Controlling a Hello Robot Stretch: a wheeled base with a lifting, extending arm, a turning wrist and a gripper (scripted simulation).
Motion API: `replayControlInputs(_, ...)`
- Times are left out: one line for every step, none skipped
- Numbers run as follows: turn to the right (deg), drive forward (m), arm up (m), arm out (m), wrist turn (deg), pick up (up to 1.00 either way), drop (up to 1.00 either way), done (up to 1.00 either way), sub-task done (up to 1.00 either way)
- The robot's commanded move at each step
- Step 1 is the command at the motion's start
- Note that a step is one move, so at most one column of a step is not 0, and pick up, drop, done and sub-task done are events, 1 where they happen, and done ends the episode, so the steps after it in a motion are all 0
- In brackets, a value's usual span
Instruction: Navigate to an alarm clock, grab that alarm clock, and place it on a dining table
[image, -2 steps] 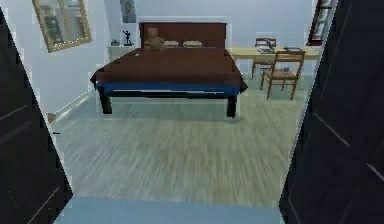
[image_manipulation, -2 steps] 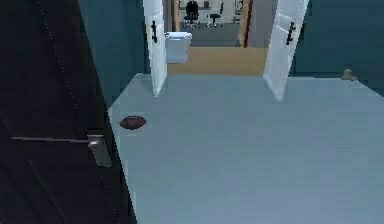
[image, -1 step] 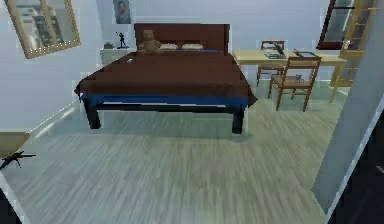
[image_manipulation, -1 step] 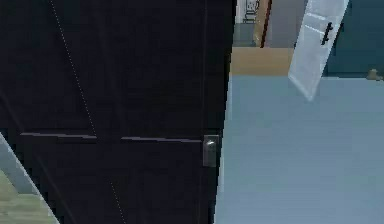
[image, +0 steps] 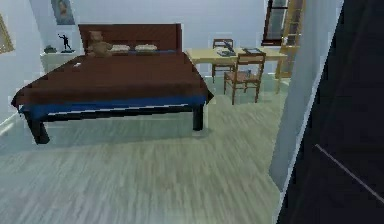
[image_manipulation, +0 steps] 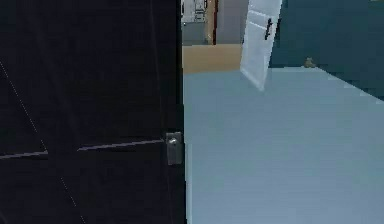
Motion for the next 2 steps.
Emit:
replayControlInputs(0.0, 1.00, 0.00, 0.00, 0.0, 0.00, 0.00, 0.00, 0.00)
replayControlInputs(18.0, 0.00, 0.00, 0.00, 0.0, 0.00, 0.00, 0.00, 0.00)
